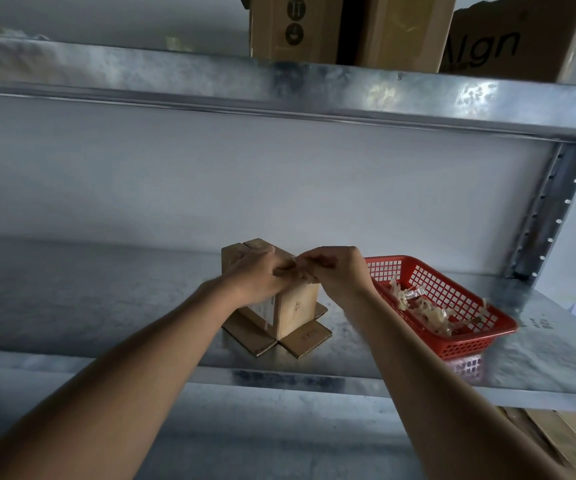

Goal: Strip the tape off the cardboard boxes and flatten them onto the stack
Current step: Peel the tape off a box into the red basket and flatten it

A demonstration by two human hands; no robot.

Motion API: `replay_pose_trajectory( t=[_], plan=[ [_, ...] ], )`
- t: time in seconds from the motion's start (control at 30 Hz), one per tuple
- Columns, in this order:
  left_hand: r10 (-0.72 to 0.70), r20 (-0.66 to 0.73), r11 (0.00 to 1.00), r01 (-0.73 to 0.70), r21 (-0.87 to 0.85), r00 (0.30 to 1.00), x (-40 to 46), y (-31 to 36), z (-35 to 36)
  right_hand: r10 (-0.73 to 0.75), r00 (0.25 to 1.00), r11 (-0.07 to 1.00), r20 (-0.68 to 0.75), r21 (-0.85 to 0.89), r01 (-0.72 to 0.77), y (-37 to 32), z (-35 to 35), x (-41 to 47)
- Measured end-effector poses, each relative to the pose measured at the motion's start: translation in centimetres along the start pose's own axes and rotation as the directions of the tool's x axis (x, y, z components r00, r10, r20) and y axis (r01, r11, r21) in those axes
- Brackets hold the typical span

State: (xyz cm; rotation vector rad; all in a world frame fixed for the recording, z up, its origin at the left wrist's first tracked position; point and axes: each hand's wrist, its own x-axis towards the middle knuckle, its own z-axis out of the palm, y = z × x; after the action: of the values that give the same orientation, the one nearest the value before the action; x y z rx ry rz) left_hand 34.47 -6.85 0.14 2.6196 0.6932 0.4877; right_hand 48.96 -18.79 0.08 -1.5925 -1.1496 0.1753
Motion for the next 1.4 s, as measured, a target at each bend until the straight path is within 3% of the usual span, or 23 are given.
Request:
replay_pose_trajectory(
  t=[0.2,0.33,0.43,0.57,0.67,0.73,0.87,0.93,1.13,1.3,1.4],
  plan=[
    [0.035,0.009,0.998,-0.034,-0.051,0.999,0.5,-0.1,-0.2,0.022,0.966,1.000,0.259,0.011,-0.026,-0.1,-1.3,0.5],
    [-0.004,0.007,0.998,0.004,-0.056,1.000,0.7,-0.3,0.0,-0.100,0.942,0.969,0.321,-0.186,0.166,-1.4,-2.4,0.0],
    [-0.010,0.018,0.999,0.010,-0.042,1.000,0.7,-0.3,0.0,-0.228,0.957,0.896,0.179,-0.347,0.278,-0.6,-2.1,-0.1],
    [-0.032,0.082,0.999,0.034,-0.023,0.996,0.1,-0.4,-0.6,-0.310,0.950,0.902,-0.046,-0.329,0.279,0.4,-0.8,0.3],
    [-0.047,0.104,0.999,0.049,-0.020,0.993,-0.2,0.0,-0.8,-0.330,0.937,0.895,-0.112,-0.354,0.273,0.0,0.1,0.4],
    [-0.066,0.107,0.997,0.070,-0.033,0.992,-0.3,0.1,-0.8,-0.318,0.947,0.883,-0.057,-0.382,0.273,-0.3,0.2,0.5],
    [-0.111,0.120,0.988,0.122,-0.092,0.987,0.2,-0.3,-0.6,-0.250,0.950,0.868,0.186,-0.391,0.305,-0.7,-0.4,0.3],
    [-0.123,0.111,0.989,0.131,-0.068,0.986,0.1,0.1,-0.7,-0.244,0.943,0.858,0.226,-0.403,0.319,-0.6,-0.5,0.4],
    [-0.131,0.087,0.989,0.136,-0.050,0.988,-0.6,0.0,-0.8,-0.303,0.953,0.878,0.024,-0.381,0.289,0.1,0.1,0.6],
    [-0.100,0.087,0.986,0.087,0.143,0.991,-0.3,0.2,-0.2,-0.107,0.968,0.992,-0.226,0.047,0.121,0.3,-0.9,-0.1],
    [-0.100,0.104,0.982,0.081,0.171,0.990,-0.3,1.2,0.0,-0.064,0.961,0.994,-0.270,0.066,0.085,-0.6,-2.8,-0.1]
  ],
)
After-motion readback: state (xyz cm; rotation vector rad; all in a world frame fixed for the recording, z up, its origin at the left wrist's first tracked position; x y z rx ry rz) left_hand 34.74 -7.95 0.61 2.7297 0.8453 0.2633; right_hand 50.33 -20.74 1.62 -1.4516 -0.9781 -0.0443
